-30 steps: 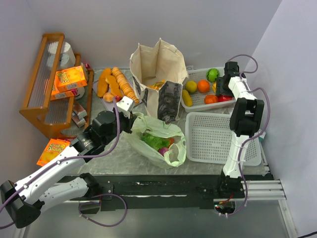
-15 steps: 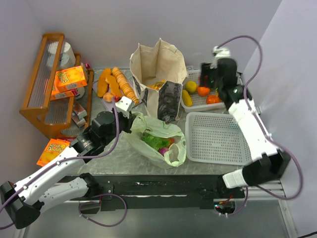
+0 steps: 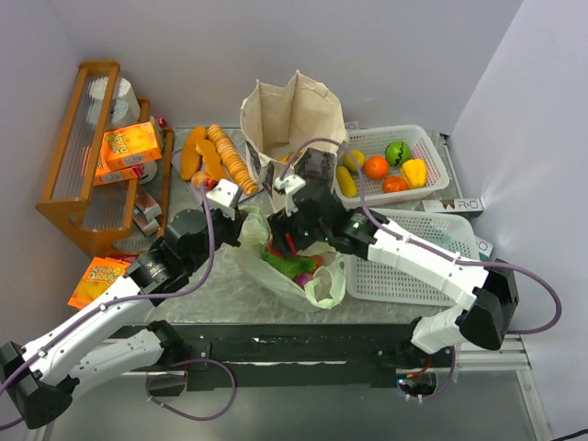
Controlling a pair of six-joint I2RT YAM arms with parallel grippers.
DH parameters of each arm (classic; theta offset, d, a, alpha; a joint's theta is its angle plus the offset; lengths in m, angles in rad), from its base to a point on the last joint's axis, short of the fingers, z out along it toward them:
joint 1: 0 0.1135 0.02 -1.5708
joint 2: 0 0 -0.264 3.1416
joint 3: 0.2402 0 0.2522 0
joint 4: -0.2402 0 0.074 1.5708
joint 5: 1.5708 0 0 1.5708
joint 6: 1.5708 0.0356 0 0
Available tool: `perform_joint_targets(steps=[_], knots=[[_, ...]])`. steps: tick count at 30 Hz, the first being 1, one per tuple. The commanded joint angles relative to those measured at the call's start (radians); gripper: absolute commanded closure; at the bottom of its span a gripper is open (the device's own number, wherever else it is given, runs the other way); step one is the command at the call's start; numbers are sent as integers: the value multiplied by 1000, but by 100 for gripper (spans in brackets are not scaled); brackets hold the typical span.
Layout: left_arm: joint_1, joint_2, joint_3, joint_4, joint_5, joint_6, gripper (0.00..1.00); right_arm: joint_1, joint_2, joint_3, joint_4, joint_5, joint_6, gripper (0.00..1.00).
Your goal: Place the mixed food into the grocery bags and tie them
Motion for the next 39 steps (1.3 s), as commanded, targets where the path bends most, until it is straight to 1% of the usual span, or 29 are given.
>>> perform_joint_targets(steps=[1,6,10,11,13,15,16,18,19,20,22,23,28,30,32,34,36,37,39], knots=[[3,-32,1,45,-29,0,99,52,6,-30,-39,54,82,90],[3,-52,-7,48,-47,-2,99,122,43,-39,-172,143,105,91],[2,-69,-8,51,-73,-2,99,154,44,-59,-258,183,134,90],[3,-73,-11,52,-81,-3,99,156,55,-61,-315,198,160,89],[3,-89,-14,55,-98,-3,99,159,67,-64,-364,244,181,89],[3,-98,-17,61,-105,-2,99,159,73,-74,-401,262,212,84],[3,-100,-19,61,-105,-2,99,159,70,-77,-401,259,215,80],[3,-100,-20,61,-98,-2,99,164,46,-80,-355,232,192,58],[3,-97,-19,61,-93,-2,99,164,32,-81,-332,191,180,46],[3,-95,-17,61,-87,-2,99,164,-3,-81,-302,169,154,31],[3,-86,-14,57,-78,-3,99,162,-29,-74,-239,132,129,21],[2,-84,-14,57,-79,-3,99,164,-48,-67,-228,105,105,9],[3,-80,-14,55,-76,0,99,164,-95,14,-228,86,34,1],[3,-80,-14,54,-78,3,99,162,-118,47,-232,66,-9,0],[3,-80,-16,55,-76,3,99,161,-120,74,-273,81,-24,1],[3,-77,-13,54,-76,3,99,150,-144,111,-298,176,-23,1],[2,-77,-13,51,-75,3,99,86,-177,128,-285,168,-13,1],[3,-77,-11,52,-75,1,99,-30,-213,125,-262,101,-12,1],[3,-81,-13,58,-69,3,99,-135,-235,105,-185,57,-6,3]])
